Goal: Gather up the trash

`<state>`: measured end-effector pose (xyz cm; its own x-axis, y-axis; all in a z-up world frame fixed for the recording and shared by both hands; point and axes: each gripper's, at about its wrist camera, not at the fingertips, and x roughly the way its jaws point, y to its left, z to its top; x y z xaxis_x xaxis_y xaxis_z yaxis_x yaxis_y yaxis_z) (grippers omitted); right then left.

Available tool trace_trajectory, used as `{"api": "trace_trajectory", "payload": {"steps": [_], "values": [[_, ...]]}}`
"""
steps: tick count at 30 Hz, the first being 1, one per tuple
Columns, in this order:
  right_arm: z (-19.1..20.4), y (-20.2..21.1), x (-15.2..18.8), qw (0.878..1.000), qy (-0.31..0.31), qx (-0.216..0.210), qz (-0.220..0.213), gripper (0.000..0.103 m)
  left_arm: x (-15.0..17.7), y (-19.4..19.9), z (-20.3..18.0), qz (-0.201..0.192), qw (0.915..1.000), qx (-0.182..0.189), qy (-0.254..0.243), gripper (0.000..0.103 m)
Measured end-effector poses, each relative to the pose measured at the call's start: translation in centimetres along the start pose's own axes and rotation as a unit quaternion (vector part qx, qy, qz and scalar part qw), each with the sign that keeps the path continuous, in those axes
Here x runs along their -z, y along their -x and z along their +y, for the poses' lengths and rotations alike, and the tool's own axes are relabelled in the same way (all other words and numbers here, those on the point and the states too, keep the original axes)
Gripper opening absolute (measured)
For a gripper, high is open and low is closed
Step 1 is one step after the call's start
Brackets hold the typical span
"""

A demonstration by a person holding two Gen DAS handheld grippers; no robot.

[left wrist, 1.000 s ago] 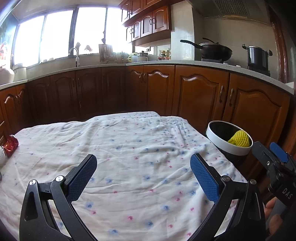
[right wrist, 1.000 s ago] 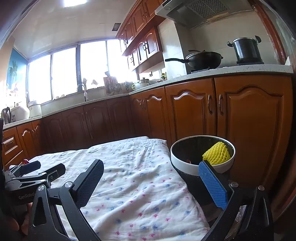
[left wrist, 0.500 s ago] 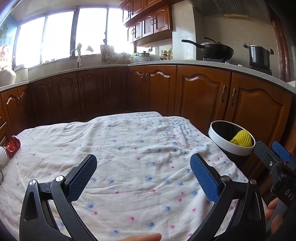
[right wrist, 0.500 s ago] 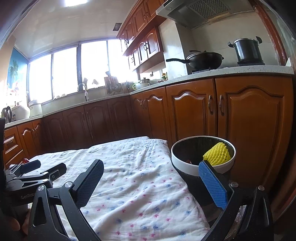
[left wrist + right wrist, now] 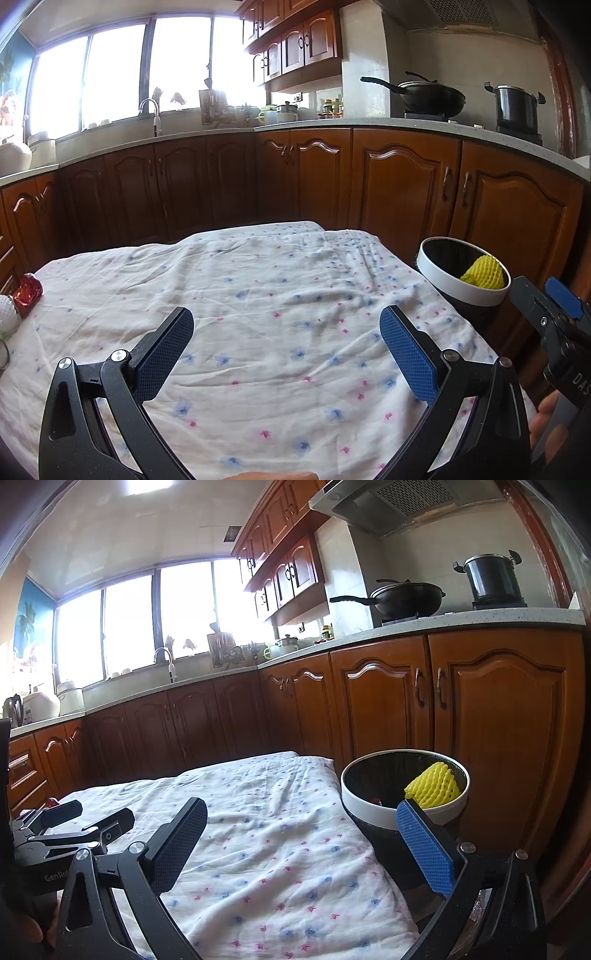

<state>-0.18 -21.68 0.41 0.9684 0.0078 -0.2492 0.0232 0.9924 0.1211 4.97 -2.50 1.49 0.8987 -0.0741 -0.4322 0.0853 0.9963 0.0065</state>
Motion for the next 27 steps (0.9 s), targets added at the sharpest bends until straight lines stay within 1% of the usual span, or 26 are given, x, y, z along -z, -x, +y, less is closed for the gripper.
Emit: {"api": "trace_trajectory", "payload": {"steps": [5, 27], "values": [[-0.12, -0.02, -0.09, 1.000, -0.002, 0.000, 0.001, 0.103, 0.08, 0.19, -0.03, -0.005, 1.0000, -0.003, -0.006, 0.103], [-0.23, 0.07, -0.19, 1.000, -0.002, 0.002, 0.000, 0.103, 0.09, 0.12, -0.10, -0.003, 1.0000, 0.000, -0.007, 0.103]]}}
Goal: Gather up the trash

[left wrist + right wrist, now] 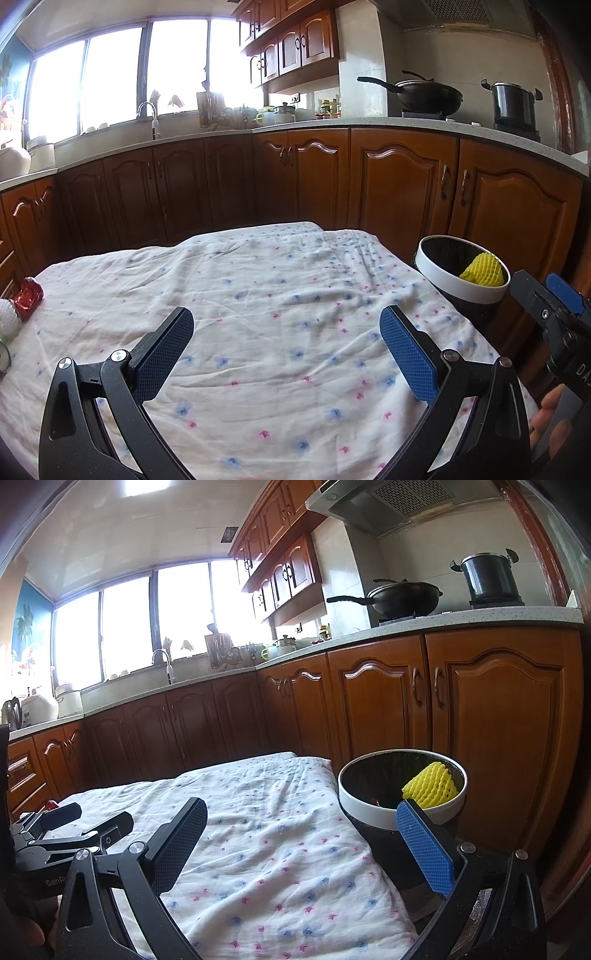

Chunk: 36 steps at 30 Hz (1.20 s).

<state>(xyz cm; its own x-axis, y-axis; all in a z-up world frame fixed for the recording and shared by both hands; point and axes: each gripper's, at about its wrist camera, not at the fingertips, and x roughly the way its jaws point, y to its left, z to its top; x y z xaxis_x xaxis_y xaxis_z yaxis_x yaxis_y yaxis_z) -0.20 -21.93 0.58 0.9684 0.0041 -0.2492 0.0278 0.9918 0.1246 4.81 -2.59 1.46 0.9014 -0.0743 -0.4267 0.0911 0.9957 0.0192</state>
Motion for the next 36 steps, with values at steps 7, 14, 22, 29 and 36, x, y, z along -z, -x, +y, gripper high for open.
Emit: {"api": "trace_trajectory", "payload": {"steps": [7, 14, 22, 29, 36], "values": [[0.10, 0.17, -0.14, 1.000, -0.001, 0.000, -0.002, 0.103, 0.04, -0.10, 0.14, 0.001, 1.0000, 0.002, -0.001, 0.103], [0.13, 0.17, -0.14, 1.000, -0.001, 0.000, -0.003, 0.103, 0.18, -0.23, 0.22, 0.003, 1.0000, 0.003, -0.003, 0.103], [0.21, 0.24, -0.18, 1.000, -0.001, -0.001, -0.002, 0.103, 0.23, -0.36, 0.27, 0.003, 1.0000, 0.005, -0.005, 0.103], [0.20, 0.17, -0.18, 1.000, -0.001, -0.001, -0.002, 0.103, 0.18, -0.34, 0.20, 0.003, 1.0000, 0.004, -0.006, 0.103], [0.30, -0.02, -0.19, 1.000, -0.001, 0.000, 0.001, 0.103, 0.23, -0.57, 0.33, 0.008, 0.9999, 0.007, -0.007, 0.103]]}}
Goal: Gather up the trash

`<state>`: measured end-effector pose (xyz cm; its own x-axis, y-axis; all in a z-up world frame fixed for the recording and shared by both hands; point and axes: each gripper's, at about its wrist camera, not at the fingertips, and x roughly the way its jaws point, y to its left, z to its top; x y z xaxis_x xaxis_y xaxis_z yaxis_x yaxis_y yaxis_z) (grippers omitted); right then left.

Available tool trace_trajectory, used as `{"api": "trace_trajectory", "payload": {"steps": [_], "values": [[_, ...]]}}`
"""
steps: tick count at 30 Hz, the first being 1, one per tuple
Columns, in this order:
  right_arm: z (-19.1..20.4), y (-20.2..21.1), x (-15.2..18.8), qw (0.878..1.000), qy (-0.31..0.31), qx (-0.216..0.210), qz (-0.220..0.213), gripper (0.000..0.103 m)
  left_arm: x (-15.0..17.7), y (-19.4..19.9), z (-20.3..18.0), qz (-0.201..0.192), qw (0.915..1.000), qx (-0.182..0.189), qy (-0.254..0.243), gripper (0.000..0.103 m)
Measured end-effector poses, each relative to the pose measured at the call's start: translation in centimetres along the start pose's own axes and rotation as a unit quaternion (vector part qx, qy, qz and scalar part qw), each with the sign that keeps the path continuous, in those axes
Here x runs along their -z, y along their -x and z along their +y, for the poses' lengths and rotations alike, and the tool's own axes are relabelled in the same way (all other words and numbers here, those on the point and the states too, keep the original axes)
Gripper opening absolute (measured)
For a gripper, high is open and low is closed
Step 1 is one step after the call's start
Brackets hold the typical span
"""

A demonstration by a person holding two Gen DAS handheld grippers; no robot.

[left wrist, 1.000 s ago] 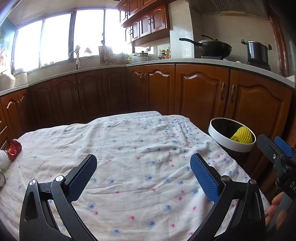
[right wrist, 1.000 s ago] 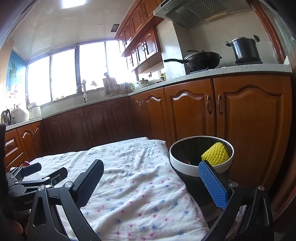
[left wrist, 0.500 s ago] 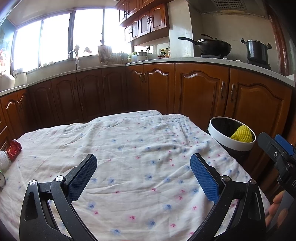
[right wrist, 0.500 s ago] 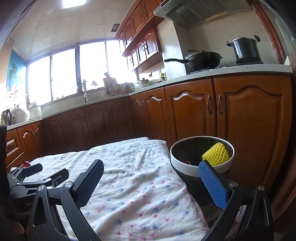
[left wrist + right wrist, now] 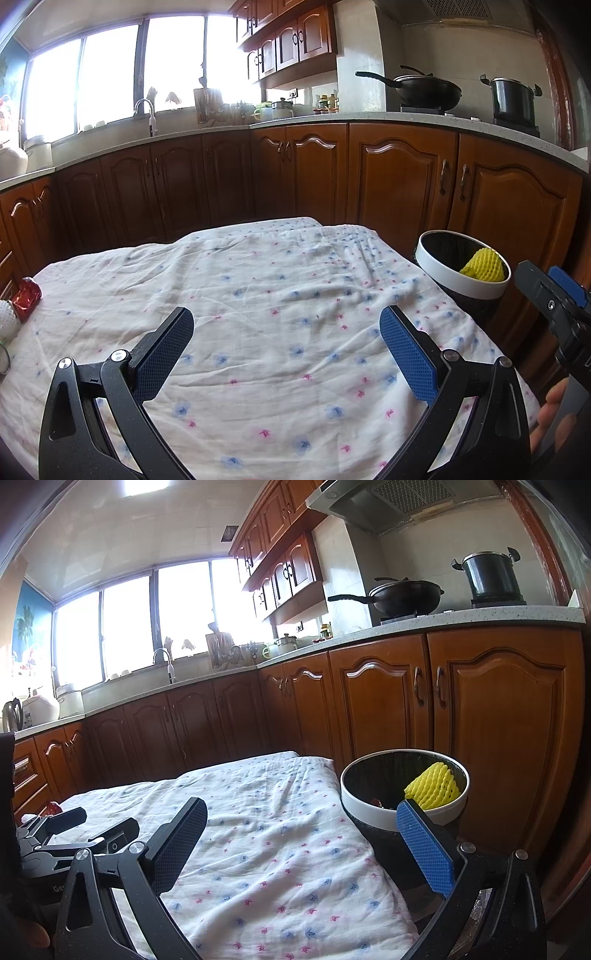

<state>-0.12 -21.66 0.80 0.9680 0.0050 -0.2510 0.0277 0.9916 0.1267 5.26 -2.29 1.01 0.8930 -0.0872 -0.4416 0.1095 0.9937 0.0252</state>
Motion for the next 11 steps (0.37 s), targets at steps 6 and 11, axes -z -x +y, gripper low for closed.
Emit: {"api": "trace_trajectory", "payload": {"steps": [6, 11], "values": [[0.18, -0.17, 0.06, 1.000, 0.000, -0.002, 0.003, 0.103, -0.02, -0.10, 0.10, 0.001, 1.0000, 0.001, 0.000, 0.103], [0.16, -0.35, 0.06, 1.000, -0.002, 0.000, 0.008, 0.103, 0.03, -0.31, 0.15, 0.004, 1.0000, 0.002, 0.000, 0.103]]}}
